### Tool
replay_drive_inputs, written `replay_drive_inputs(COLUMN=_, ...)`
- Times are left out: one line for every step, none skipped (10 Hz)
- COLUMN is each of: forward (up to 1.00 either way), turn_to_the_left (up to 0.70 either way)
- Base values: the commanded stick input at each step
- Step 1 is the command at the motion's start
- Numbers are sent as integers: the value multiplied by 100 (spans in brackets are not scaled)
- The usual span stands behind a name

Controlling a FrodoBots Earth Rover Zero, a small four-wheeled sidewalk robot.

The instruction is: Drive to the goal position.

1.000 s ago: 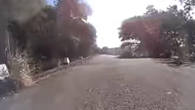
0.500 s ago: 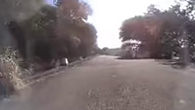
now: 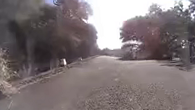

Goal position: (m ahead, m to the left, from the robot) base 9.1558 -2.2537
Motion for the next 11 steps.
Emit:
replay_drive_inputs(forward=50, turn_to_the_left=0)
replay_drive_inputs(forward=50, turn_to_the_left=0)
replay_drive_inputs(forward=50, turn_to_the_left=0)
replay_drive_inputs(forward=50, turn_to_the_left=0)
replay_drive_inputs(forward=50, turn_to_the_left=0)
replay_drive_inputs(forward=50, turn_to_the_left=0)
replay_drive_inputs(forward=50, turn_to_the_left=0)
replay_drive_inputs(forward=50, turn_to_the_left=0)
replay_drive_inputs(forward=50, turn_to_the_left=0)
replay_drive_inputs(forward=50, turn_to_the_left=0)
replay_drive_inputs(forward=50, turn_to_the_left=0)
